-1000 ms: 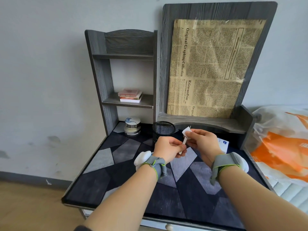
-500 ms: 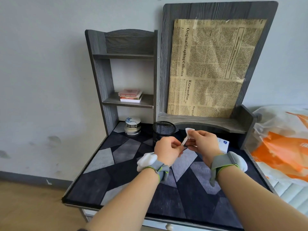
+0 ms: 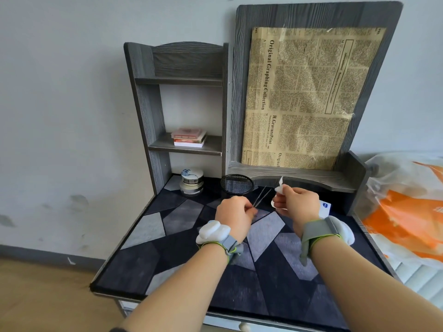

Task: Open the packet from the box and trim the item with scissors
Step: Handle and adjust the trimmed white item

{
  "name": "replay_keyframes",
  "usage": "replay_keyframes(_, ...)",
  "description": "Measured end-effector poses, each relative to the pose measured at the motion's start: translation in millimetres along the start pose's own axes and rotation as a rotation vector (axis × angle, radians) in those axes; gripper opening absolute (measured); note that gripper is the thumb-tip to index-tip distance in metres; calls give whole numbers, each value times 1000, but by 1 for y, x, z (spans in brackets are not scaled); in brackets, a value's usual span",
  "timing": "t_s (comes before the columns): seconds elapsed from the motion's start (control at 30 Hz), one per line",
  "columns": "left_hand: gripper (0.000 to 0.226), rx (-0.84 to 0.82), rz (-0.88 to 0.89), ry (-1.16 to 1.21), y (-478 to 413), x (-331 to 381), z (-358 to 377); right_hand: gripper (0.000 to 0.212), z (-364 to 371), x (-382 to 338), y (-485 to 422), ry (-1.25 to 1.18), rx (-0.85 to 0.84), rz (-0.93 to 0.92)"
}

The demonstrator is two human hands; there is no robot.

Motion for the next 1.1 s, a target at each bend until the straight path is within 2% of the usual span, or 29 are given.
replay_keyframes(0.13,11,-125,-72,426,0,-4,10,16,2,3,-2,35,-52,14)
replay_keyframes(0.27,11,-225,-87,566,0,-1,16,19,20,5,2,-189,-301,87)
replay_keyframes(0.37,13,-231,-95,576,-1,-5,15,23,24,8,1,-273,-412,128)
replay_keyframes(0.53,15,-259,-110,617,1,-9,17,24,22,4,0,-341,-405,108)
replay_keyframes(0.7,23,-269,-110,668,-1,-6,15,40,33,10,5,-176,-526,121)
replay_keyframes(0.77,24,-281,-113,678,0,-4,15,42,32,7,6,-188,-517,86)
replay_keyframes(0.9,22,-307,-112,707,-1,-1,19,32,25,0,3,-186,-462,37)
replay_keyframes(1.1,22,-318,-98,687,-1,1,17,11,27,7,6,-121,-516,47)
Point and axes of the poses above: each hand's wrist, its own y-axis away from the middle knuckle, its own z-axis out of the palm, x = y × z, the point moved 6 cm from there along -y, towards the middle knuckle, and after that the axes turned 9 degrees about -x, right-handed, at the moved point
